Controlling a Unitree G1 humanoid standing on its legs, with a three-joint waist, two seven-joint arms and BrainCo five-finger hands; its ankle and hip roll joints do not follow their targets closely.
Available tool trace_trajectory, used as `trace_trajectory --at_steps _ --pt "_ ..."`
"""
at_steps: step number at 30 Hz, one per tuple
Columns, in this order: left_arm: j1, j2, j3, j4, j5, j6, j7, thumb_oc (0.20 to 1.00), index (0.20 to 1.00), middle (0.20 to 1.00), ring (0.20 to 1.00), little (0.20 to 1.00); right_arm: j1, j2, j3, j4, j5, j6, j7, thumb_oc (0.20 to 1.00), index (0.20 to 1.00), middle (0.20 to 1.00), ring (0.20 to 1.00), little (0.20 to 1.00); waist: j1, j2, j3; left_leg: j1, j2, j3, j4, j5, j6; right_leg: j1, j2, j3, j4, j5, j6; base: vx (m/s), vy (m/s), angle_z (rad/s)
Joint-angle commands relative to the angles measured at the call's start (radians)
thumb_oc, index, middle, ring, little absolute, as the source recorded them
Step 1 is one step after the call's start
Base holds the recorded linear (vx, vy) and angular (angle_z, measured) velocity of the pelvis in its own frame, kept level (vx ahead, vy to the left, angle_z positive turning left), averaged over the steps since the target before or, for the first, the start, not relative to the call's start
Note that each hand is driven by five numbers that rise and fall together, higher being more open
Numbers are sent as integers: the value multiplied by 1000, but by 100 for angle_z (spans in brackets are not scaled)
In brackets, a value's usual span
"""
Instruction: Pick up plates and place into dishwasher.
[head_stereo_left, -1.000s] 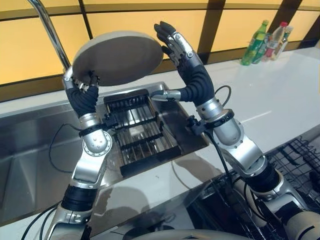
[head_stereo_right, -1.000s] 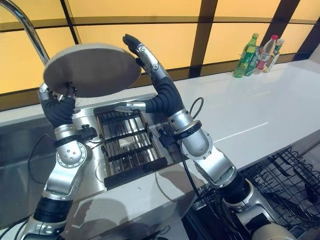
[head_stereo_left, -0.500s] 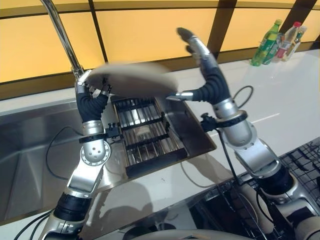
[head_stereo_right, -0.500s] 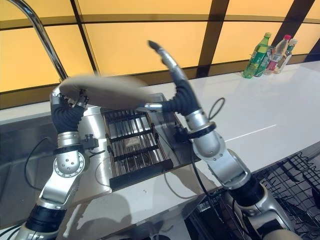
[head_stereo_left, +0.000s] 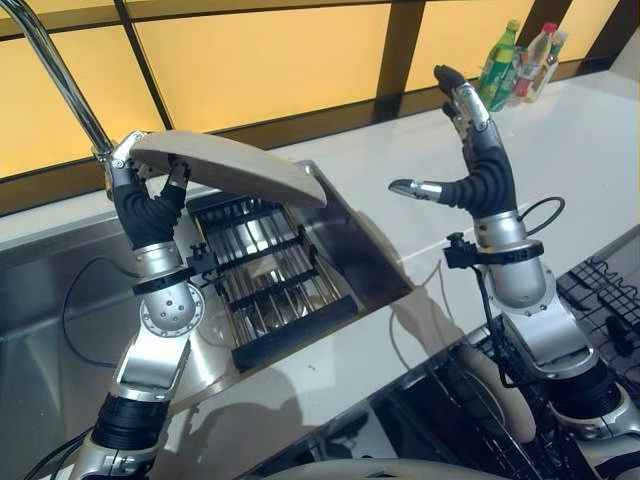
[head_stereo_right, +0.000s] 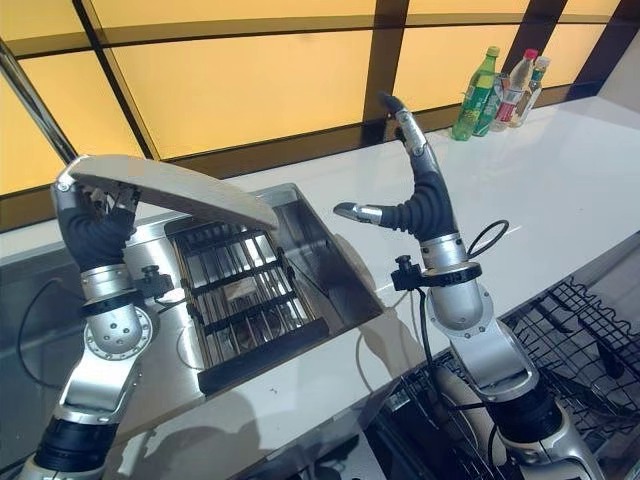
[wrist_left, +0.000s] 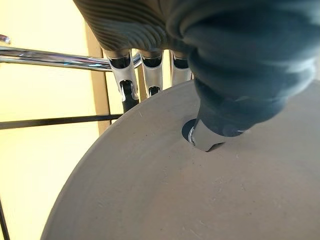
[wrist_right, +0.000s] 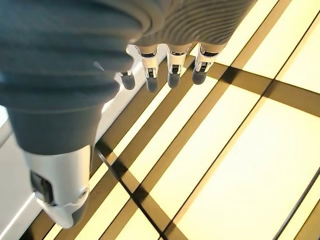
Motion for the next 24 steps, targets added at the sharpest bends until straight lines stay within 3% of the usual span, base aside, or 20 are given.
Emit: trace_trajectory --at_steps 1,8,14,24 --pt "6 34 32 -9 39 -62 -2 200 200 200 200 200 2 -17 -5 -81 84 -63 57 1000 1000 1000 1000 1000 -2 8 -87 -30 -55 5 -7 26 48 0 -6 3 57 26 31 0 0 0" --pt "5 27 26 4 58 -70 -11 200 200 200 200 200 -25 8 29 -61 275 -79 163 1000 1000 1000 1000 1000 8 -3 -89 -25 -55 -1 -7 25 46 8 -8 -11 55 23 29 0 0 0" --pt "-7 26 14 15 53 -70 -6 200 200 200 200 200 -36 47 95 -68 350 -61 276 1000 1000 1000 1000 1000 11 -3 -93 -24 -53 1 -6 26 47 8 -5 -8 57 16 26 0 0 0" --pt "-46 0 -43 18 43 -55 -26 200 200 200 200 200 -122 110 214 -55 395 -20 284 1000 1000 1000 1000 1000 32 -11 -89 -24 -57 -16 -5 31 48 14 -3 -23 56 11 21 0 0 0"
